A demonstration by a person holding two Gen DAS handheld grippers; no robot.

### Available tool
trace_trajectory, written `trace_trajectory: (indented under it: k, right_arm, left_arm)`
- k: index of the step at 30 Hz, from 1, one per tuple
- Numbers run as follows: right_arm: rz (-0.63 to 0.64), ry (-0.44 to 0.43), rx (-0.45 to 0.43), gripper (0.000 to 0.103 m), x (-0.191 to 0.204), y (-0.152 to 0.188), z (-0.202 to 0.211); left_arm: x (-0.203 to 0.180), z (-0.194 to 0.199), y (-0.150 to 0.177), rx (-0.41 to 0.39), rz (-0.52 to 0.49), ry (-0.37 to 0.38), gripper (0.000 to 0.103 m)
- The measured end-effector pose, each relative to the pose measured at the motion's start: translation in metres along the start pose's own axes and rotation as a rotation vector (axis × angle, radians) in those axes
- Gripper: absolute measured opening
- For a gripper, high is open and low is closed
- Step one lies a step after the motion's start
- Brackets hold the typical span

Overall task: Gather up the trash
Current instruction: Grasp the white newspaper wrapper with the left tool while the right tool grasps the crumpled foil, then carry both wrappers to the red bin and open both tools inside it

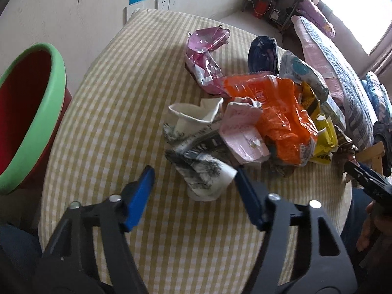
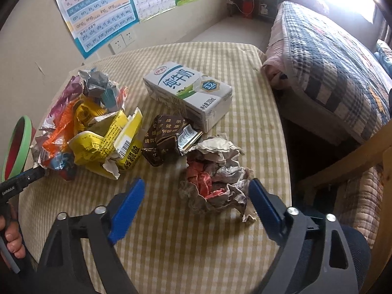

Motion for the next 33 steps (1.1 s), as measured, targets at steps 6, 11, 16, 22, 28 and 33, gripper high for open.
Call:
trace_trajectory:
  k: [6, 11, 16, 22, 28, 33]
  right_arm:
    - [-0.004, 0.033, -0.011, 0.04, -0.004, -0.002, 0.002]
    - [-0.02, 0.003, -0.009, 0.035, -0.006, -0.001, 0.006]
    - [-0.007, -0.01, -0.025, 0.034, 0.001, 0.001, 0.018]
    - [-0.013, -0.02, -0.035, 0.034, 0.005, 0.006, 0.037]
    - [0.011, -0.047, -0.063, 0.034, 0.024, 0.015, 0.057]
    - [0.055, -0.078, -0.11, 0.034, 0.048, 0.016, 0.074]
  left_arm:
    - [-0.003, 0.001, 0.001, 0.004, 0.003, 0.041, 0.039]
    - [-0.003, 0.01, 0.003, -0.011, 0.015, 0.053, 0.039]
    - [-0.001, 0.024, 0.006, -0.03, 0.01, 0.044, 0.039]
    - [0.003, 0.038, 0.007, -0.048, 0.01, 0.051, 0.039]
    - [0.007, 0.059, 0.013, -0.077, -0.001, 0.059, 0.039]
    - [0.009, 0.075, 0.015, -0.102, -0.007, 0.065, 0.039]
Point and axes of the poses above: each gripper's, at about its wrist camera, not at the fingertips, and z roughly against the way its jaws point, x to its left, y to its underside, the point moved 5 cm from there along -z, roughly the way its jaws point
